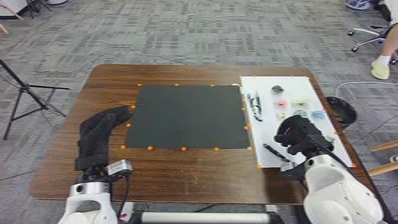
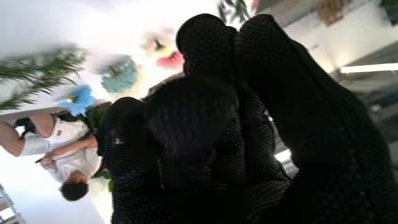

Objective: Arrange flowers

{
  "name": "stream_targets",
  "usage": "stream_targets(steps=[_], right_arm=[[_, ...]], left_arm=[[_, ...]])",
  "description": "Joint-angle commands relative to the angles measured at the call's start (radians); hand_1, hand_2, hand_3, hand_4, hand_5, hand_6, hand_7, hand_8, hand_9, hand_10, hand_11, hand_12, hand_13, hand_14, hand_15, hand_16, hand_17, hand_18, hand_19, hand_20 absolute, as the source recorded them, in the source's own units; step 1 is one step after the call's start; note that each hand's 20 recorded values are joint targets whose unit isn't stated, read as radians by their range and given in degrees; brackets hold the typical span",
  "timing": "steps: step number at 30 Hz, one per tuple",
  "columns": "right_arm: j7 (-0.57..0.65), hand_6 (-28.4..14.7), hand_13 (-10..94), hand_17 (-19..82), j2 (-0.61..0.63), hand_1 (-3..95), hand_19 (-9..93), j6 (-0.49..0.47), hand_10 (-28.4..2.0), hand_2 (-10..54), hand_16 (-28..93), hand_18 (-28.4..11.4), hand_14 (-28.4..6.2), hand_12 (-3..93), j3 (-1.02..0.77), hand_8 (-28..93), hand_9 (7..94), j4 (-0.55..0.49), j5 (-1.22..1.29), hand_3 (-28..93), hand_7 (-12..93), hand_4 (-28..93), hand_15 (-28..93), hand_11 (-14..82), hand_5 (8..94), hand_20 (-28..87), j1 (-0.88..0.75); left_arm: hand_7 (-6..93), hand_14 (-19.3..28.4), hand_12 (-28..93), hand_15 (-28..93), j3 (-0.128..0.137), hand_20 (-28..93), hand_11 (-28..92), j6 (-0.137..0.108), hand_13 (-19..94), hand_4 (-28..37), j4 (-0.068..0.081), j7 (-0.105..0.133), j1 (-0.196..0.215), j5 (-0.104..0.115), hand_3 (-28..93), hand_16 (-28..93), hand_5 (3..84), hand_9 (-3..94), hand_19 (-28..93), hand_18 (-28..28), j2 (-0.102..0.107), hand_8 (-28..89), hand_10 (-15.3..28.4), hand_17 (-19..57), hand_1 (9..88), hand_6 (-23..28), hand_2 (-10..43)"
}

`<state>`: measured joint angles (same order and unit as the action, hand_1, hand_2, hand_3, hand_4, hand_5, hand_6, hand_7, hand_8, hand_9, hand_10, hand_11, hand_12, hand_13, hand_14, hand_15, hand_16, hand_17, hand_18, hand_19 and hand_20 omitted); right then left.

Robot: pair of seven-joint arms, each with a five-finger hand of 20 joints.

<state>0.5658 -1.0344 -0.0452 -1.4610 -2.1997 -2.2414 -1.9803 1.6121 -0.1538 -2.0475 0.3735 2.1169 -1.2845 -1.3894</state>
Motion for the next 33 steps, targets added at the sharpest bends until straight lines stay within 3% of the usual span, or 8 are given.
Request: stream_targets(steps=[1, 5, 12, 18, 20, 21, 23, 33], right_arm=[[-0.002, -3.9, 88, 58, 0.018, 46.9, 92, -0.07, -15.1, -9.5, 38, -13.8, -4.4, 31.6, -0.018, 16, 72.4, -0.01, -0.006, 59, 25, -4, 49, 24.1, 63.3, 50, -0.08], [-0.001, -4.3, 88, 58, 0.022, 43.1, 91, -0.079, -15.9, -9.5, 37, -13.7, -4.5, 30.2, -0.011, -3, 70.3, -0.009, -0.033, 61, 25, -5, 49, 23.2, 61.9, 51, -0.102], [-0.014, -4.5, 88, 58, 0.042, 42.4, 91, -0.057, -16.2, -9.5, 36, -13.5, -4.2, 28.9, 0.024, -3, 67.3, 0.034, -0.116, 60, 23, -7, 49, 21.4, 59.0, 50, -0.123], [-0.02, -4.5, 88, 58, 0.038, 52.0, 91, 0.029, -15.4, -9.5, 35, -13.1, -2.8, 34.4, 0.095, -4, 66.4, 0.085, -0.205, 58, 31, -10, 53, 27.1, 56.6, 51, -0.133], [-0.017, -4.3, 89, 59, 0.039, 60.2, 92, 0.032, -14.2, -9.5, 35, -12.8, -2.0, 44.5, 0.111, 6, 68.6, 0.094, -0.2, 46, 34, -4, 54, 23.1, 55.7, 52, -0.129], [-0.022, -4.1, 89, 59, 0.038, 80.1, 92, 0.043, -13.3, -9.5, 35, -12.5, -1.8, 49.8, 0.119, 13, 70.5, 0.104, -0.213, -3, 35, 26, 54, 20.2, 55.5, 53, -0.126], [-0.022, -3.5, 90, 60, 0.039, 91.6, 92, 0.037, -11.6, -9.5, 35, -11.8, -1.4, 53.8, 0.126, 22, 74.0, 0.114, -0.215, -26, 38, 41, 54, 18.0, 56.0, 52, -0.118], [-0.014, -1.7, 93, 64, 0.04, 94.6, 91, 0.046, -9.6, -9.5, 36, -9.8, -0.6, 49.2, 0.131, 26, 87.5, 0.145, -0.172, -28, 33, 46, 50, 14.2, 68.3, 50, -0.082]], left_arm=[[19.1, 18.3, 15, 28, -0.01, 30, 25, 0.017, 46, -18.8, -0.011, -0.006, 0.04, 0.007, 67, 2, 58.6, 55.8, 24, 13.8, -0.014, -7, 14.8, 13.5, 28.4, 3.1, -1.0], [19.0, 18.3, 15, 28, -0.009, 30, 25, 0.02, 46, -18.8, -0.012, -0.005, 0.044, 0.007, 67, 2, 58.4, 55.7, 24, 13.8, -0.017, -7, 14.8, 13.5, 28.3, 3.0, -1.1], [18.8, 18.3, 15, 28, -0.011, 30, 25, 0.023, 46, -18.9, -0.012, -0.009, 0.043, 0.007, 67, 2, 58.4, 55.6, 24, 13.8, -0.019, -6, 14.8, 13.5, 28.3, 3.0, -1.1], [18.8, 18.3, 15, 28, -0.011, 30, 25, 0.022, 46, -18.8, -0.012, -0.009, 0.041, 0.004, 67, 2, 58.4, 55.6, 24, 13.8, -0.024, -7, 14.8, 13.5, 28.5, 2.9, -1.1], [18.8, 18.3, 15, 28, -0.012, 30, 25, 0.023, 46, -18.8, -0.011, -0.008, 0.042, 0.006, 67, 2, 58.3, 55.5, 24, 13.8, -0.026, -7, 14.7, 13.5, 28.5, 3.0, -1.1], [18.9, 18.3, 15, 28, -0.012, 30, 25, 0.022, 46, -18.7, -0.012, -0.009, 0.043, 0.006, 67, 2, 58.3, 55.5, 24, 13.8, -0.025, -7, 14.7, 13.5, 28.5, 3.0, -1.1], [18.8, 18.3, 15, 28, -0.012, 30, 25, 0.022, 46, -18.8, -0.011, -0.009, 0.041, 0.007, 67, 2, 58.3, 55.6, 24, 13.8, -0.026, -7, 14.7, 13.5, 28.5, 3.0, -1.1], [18.8, 18.3, 15, 28, -0.012, 30, 25, 0.023, 46, -18.8, -0.008, -0.01, 0.037, 0.008, 67, 2, 58.1, 55.5, 24, 13.8, -0.029, -7, 14.7, 13.5, 28.6, 3.0, -1.1]])
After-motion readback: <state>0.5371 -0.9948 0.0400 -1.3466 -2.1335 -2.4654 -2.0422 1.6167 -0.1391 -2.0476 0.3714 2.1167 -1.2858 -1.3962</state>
